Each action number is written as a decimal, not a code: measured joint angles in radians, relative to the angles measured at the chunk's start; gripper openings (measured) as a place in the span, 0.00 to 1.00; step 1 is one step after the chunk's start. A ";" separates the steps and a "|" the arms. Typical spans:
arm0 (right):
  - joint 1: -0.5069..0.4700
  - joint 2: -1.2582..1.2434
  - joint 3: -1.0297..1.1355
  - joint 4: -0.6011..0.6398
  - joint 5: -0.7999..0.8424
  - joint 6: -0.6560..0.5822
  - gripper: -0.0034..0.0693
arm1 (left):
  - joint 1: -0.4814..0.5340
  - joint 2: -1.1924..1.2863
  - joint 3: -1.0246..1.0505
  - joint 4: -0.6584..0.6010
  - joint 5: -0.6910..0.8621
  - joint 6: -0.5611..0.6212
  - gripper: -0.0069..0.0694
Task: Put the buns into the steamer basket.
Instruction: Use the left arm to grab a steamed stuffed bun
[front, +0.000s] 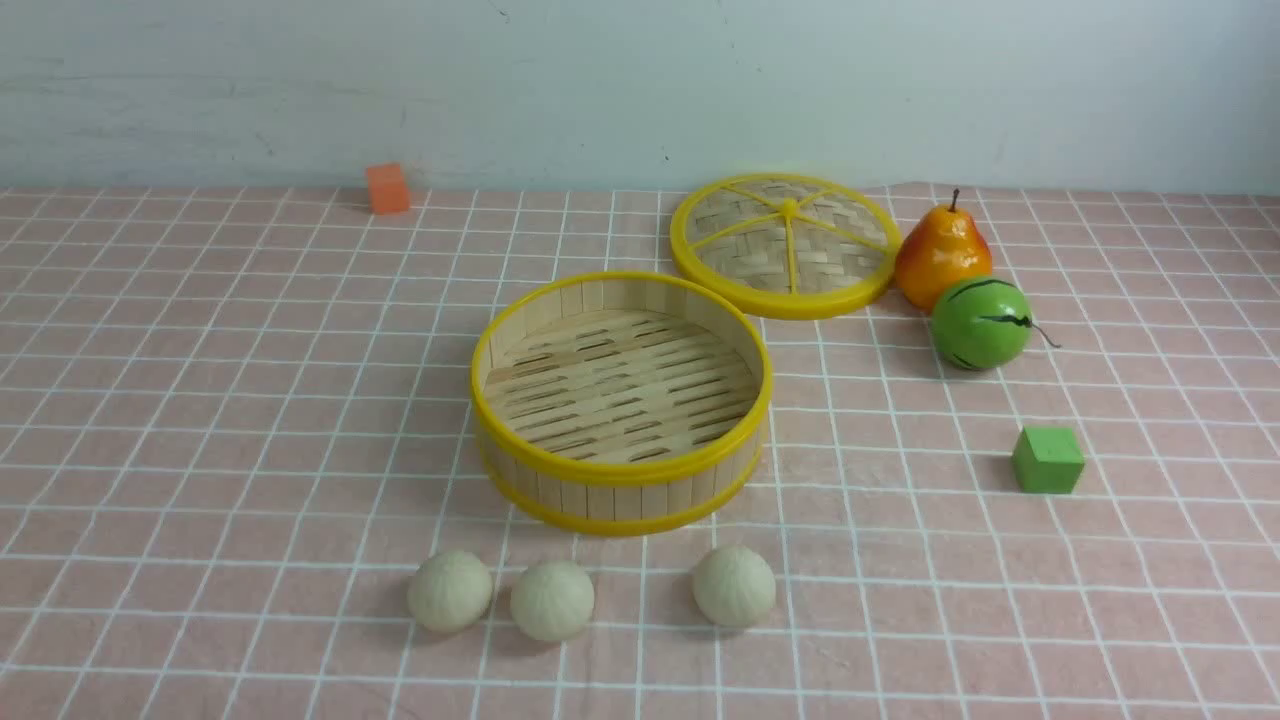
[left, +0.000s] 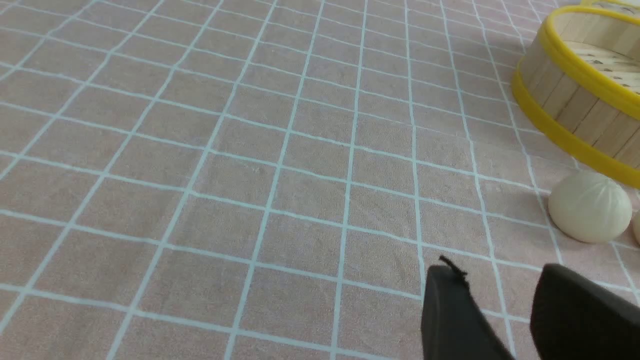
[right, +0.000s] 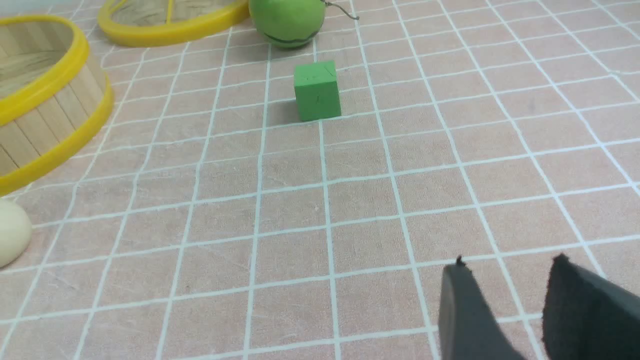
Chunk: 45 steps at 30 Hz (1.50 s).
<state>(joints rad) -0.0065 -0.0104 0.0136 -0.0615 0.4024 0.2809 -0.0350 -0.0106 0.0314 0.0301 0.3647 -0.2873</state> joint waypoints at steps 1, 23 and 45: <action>0.000 0.000 0.000 0.000 0.000 0.000 0.38 | 0.000 0.000 0.000 0.000 0.000 0.000 0.40; 0.000 0.000 0.000 0.000 0.000 0.000 0.38 | 0.000 0.000 0.000 0.000 0.000 0.000 0.40; 0.000 0.000 0.000 -0.016 -0.001 0.000 0.38 | 0.000 0.000 0.000 0.000 0.000 0.000 0.40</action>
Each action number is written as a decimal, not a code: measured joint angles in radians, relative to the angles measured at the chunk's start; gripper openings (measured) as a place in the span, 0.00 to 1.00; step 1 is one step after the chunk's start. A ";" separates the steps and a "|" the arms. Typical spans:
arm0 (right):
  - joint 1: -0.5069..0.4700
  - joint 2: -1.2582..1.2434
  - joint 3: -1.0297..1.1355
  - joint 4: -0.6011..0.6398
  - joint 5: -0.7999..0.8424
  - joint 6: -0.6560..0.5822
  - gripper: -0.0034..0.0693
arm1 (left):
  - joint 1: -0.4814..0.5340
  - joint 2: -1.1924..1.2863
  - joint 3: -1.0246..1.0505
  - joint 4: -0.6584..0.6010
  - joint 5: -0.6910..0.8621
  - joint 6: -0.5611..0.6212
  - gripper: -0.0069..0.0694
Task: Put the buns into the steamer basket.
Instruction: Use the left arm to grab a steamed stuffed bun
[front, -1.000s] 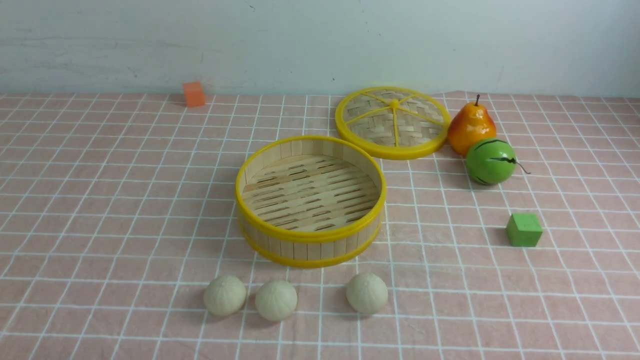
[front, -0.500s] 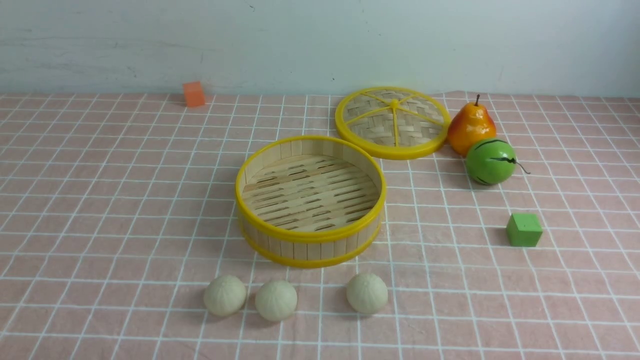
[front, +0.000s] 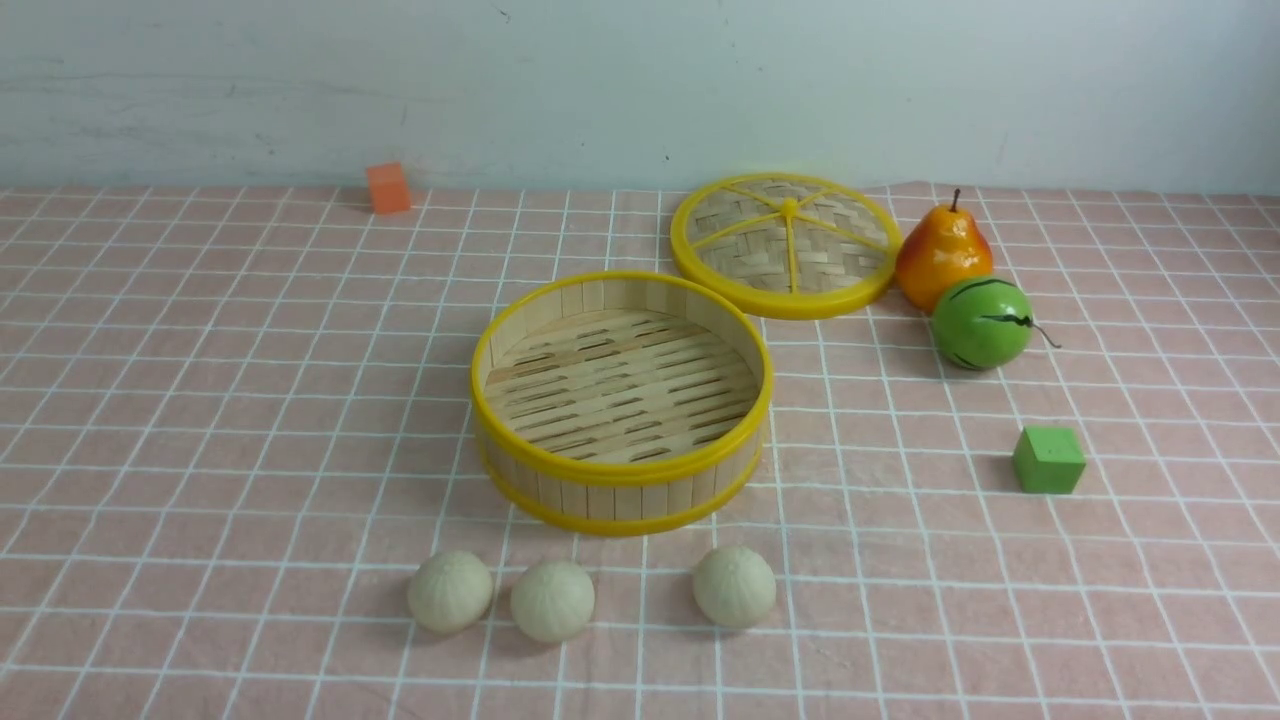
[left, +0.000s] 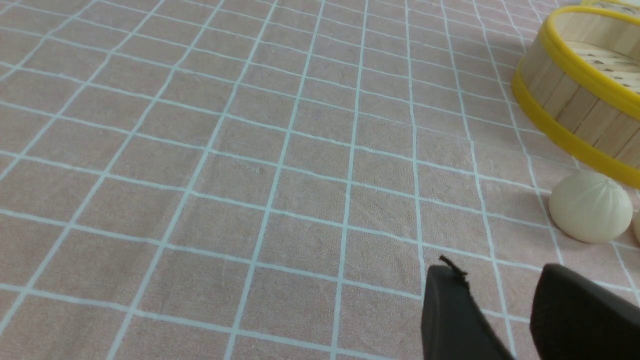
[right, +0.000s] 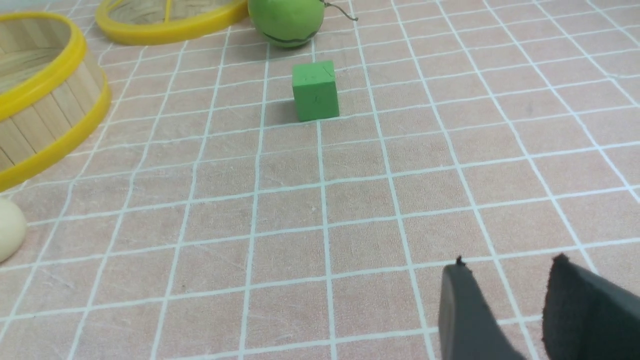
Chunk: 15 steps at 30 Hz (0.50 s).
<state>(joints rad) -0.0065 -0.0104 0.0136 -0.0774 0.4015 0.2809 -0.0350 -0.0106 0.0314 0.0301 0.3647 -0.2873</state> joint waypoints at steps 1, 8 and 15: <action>0.000 0.000 0.000 0.000 0.000 0.000 0.38 | 0.000 0.000 0.000 0.000 0.000 0.000 0.40; 0.000 0.000 0.000 0.000 0.000 0.000 0.38 | 0.000 0.000 0.000 0.000 0.000 0.000 0.40; 0.000 0.000 0.000 0.009 -0.002 0.000 0.38 | 0.000 0.000 0.000 0.000 0.000 0.000 0.40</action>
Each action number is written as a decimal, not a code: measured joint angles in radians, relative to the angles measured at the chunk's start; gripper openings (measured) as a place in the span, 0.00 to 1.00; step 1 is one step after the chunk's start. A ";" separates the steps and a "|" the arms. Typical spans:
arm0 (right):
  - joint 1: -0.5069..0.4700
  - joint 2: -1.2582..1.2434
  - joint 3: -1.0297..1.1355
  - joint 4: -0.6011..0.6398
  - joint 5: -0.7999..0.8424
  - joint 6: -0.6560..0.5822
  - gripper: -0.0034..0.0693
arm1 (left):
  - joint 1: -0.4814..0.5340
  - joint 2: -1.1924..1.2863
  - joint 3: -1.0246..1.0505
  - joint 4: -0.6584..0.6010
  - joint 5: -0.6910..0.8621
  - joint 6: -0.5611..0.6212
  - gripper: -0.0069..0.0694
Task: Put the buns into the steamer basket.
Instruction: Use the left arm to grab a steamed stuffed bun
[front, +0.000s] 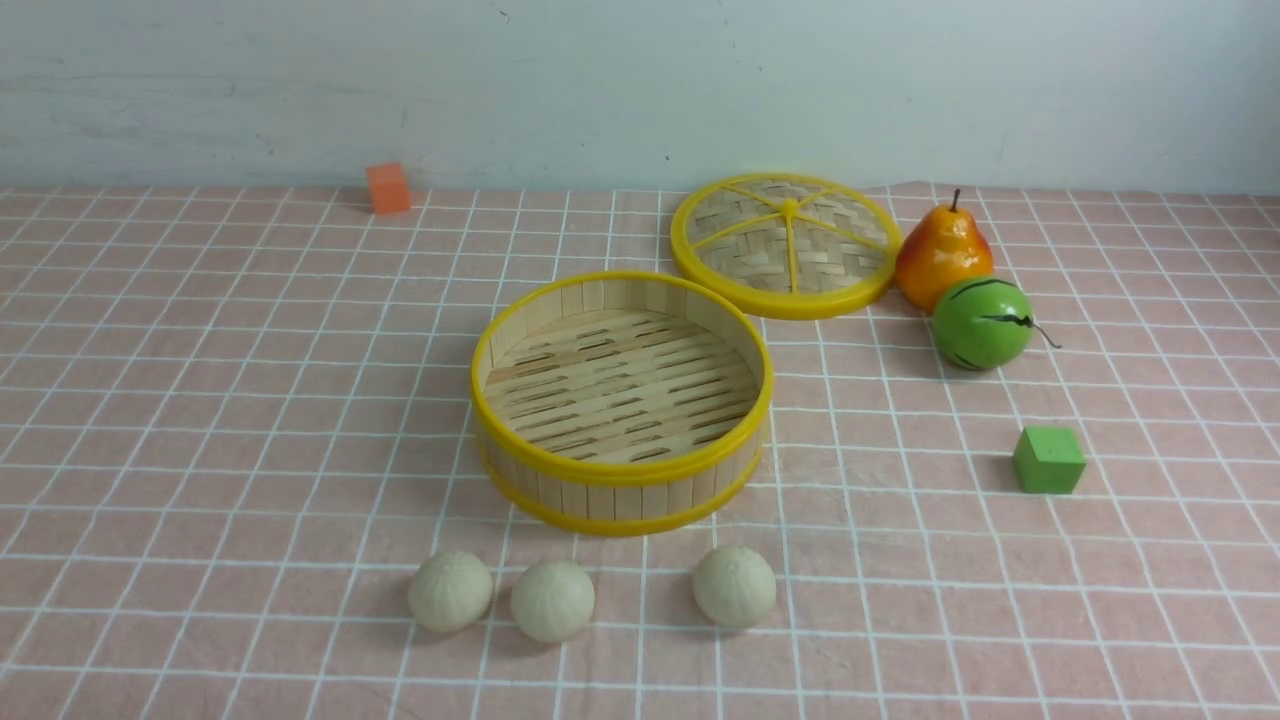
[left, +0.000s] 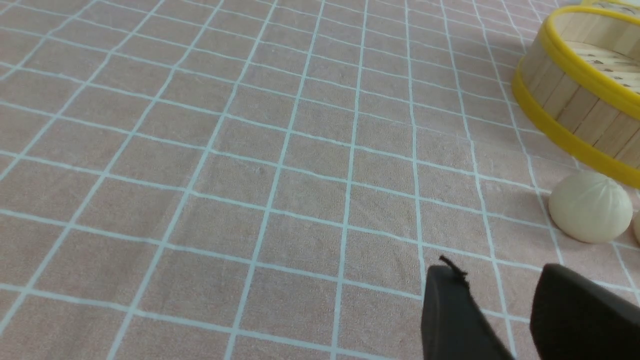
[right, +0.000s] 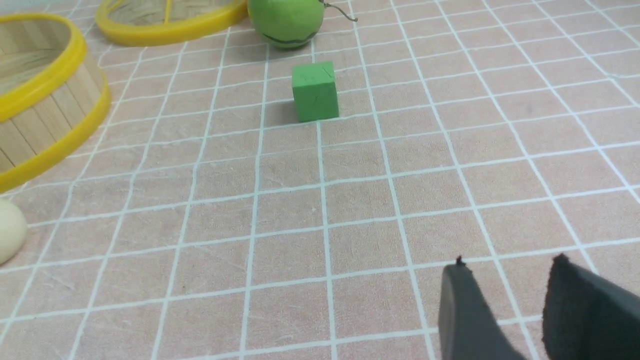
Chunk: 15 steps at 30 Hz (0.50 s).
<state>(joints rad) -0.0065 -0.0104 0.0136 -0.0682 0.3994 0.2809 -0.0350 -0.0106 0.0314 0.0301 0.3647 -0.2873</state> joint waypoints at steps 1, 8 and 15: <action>0.000 0.000 0.000 0.002 -0.001 0.000 0.38 | 0.000 0.000 0.000 0.001 0.000 0.000 0.40; 0.000 0.000 0.001 0.093 -0.021 0.000 0.38 | 0.000 0.000 0.000 -0.269 -0.046 -0.145 0.40; 0.000 0.000 0.011 0.545 -0.064 0.001 0.38 | 0.000 0.000 0.000 -0.790 -0.084 -0.425 0.40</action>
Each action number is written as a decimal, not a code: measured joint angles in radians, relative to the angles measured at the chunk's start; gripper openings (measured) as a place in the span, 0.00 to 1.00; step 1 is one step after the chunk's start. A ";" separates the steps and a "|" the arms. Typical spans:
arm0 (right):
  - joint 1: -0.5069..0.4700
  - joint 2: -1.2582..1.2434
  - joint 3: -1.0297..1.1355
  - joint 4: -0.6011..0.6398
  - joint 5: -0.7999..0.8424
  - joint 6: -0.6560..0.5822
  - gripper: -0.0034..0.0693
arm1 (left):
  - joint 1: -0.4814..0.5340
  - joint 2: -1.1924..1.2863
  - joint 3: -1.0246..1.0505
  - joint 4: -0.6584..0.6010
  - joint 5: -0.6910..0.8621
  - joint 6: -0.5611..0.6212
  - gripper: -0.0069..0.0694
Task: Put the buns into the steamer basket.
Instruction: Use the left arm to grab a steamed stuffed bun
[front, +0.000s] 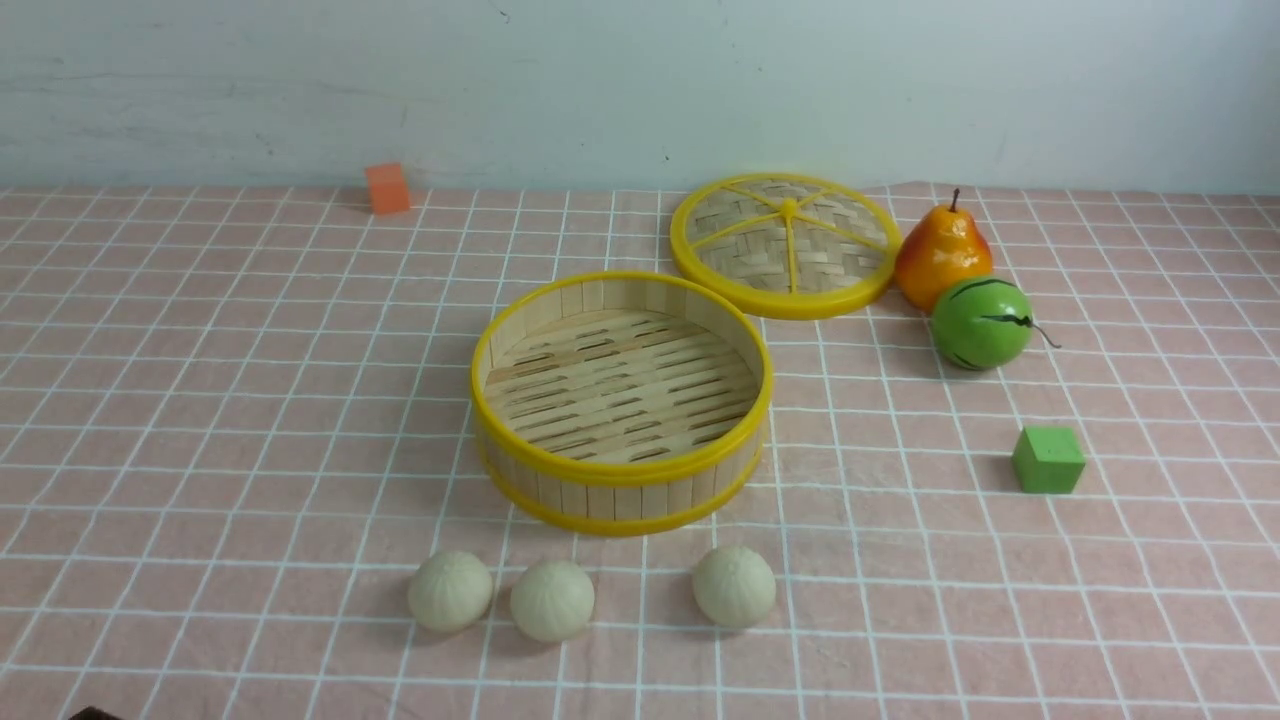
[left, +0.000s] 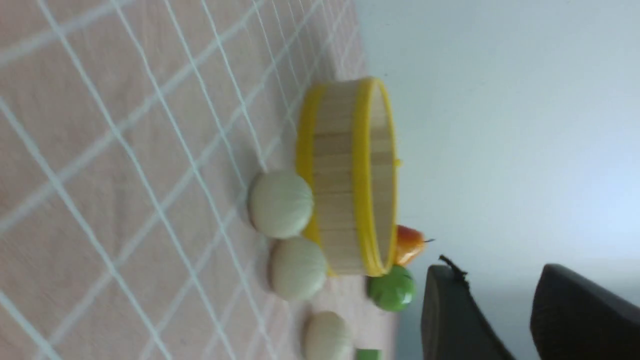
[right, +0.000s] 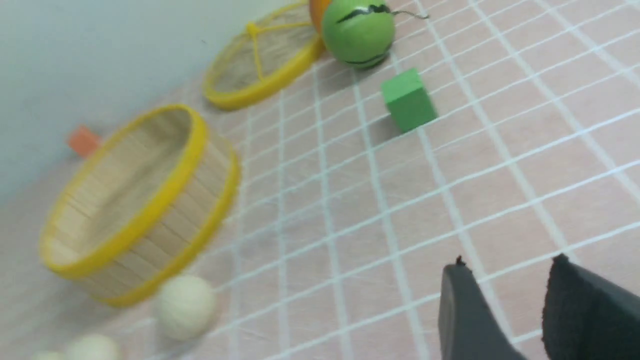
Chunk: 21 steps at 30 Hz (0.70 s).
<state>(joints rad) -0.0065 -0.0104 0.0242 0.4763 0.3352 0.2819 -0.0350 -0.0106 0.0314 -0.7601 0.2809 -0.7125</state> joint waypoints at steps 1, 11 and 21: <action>0.000 0.000 0.000 0.036 0.000 0.000 0.38 | 0.000 0.000 0.000 -0.010 0.000 0.000 0.40; 0.000 0.000 0.000 0.441 -0.029 0.000 0.38 | 0.000 0.000 -0.005 -0.157 -0.005 0.042 0.40; 0.000 0.014 -0.043 0.445 -0.110 -0.331 0.37 | 0.000 0.091 -0.352 -0.018 0.212 0.558 0.21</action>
<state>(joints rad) -0.0065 0.0033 -0.0190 0.9212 0.2249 -0.0491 -0.0350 0.0808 -0.3208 -0.7781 0.4932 -0.1547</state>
